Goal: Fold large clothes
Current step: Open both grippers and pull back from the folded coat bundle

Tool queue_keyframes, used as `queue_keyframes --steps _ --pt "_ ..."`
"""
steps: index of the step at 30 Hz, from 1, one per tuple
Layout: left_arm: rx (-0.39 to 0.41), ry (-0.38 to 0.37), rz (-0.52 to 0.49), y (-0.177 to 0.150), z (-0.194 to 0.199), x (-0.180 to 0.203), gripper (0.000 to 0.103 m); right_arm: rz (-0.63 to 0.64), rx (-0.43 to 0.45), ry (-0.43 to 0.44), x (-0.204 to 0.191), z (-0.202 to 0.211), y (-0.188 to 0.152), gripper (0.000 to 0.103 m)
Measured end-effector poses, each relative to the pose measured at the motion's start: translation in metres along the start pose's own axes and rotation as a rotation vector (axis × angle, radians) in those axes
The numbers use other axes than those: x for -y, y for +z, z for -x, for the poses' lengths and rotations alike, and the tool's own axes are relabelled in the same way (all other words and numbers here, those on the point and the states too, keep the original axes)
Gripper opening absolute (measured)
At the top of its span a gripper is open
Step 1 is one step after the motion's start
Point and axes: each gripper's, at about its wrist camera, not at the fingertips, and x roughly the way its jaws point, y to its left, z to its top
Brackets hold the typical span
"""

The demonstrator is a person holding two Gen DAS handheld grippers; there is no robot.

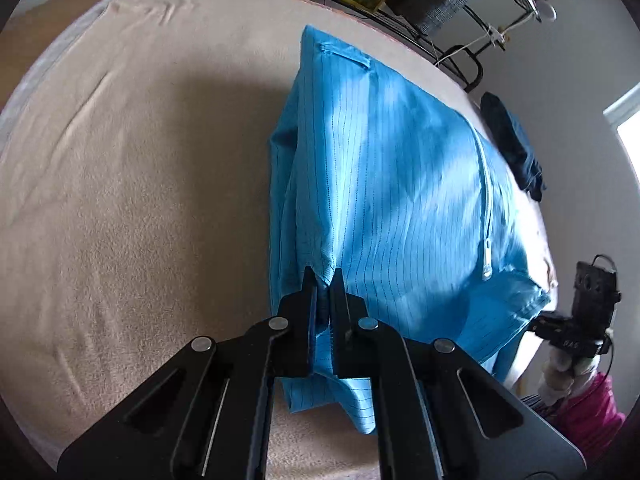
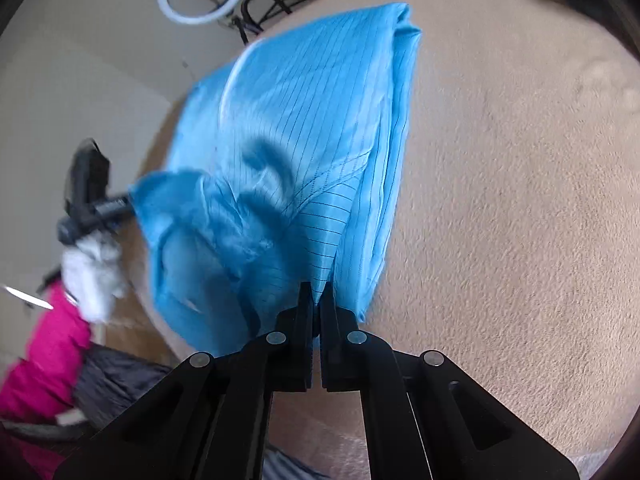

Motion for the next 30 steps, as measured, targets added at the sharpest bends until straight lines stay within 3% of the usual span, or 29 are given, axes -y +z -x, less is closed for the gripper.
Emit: queue_keyframes --steps 4,5,8,12,15,20,23,25,30 --pt "0.034 0.046 -0.008 0.001 0.009 0.002 0.009 0.037 0.044 -0.021 -0.004 0.019 0.009 0.003" --pt "0.041 0.061 -0.006 0.002 0.012 0.002 0.017 0.055 0.051 -0.026 -0.006 0.023 0.011 0.003" --pt "0.122 0.124 -0.022 0.002 0.035 0.010 0.021 0.098 0.086 -0.106 -0.010 0.042 0.016 0.012" --pt "0.185 0.075 -0.105 0.020 0.050 0.041 0.021 0.166 0.198 -0.173 -0.022 0.068 0.032 0.012" --pt "0.195 0.028 -0.127 0.044 0.034 0.069 0.022 0.177 0.270 -0.140 -0.028 0.072 0.059 0.012" --pt "0.148 0.002 -0.152 0.081 -0.011 0.091 0.022 0.275 0.262 -0.165 -0.042 0.035 0.108 0.012" --pt "0.137 0.053 -0.191 0.099 -0.036 0.096 0.022 0.317 0.216 -0.188 -0.041 0.002 0.132 0.012" --pt "0.129 0.113 -0.196 0.108 -0.056 0.089 0.022 0.319 0.198 -0.235 -0.032 -0.017 0.144 0.012" --pt "0.100 0.099 -0.116 0.120 -0.089 0.053 0.021 0.277 0.169 -0.289 0.004 -0.046 0.162 0.012"
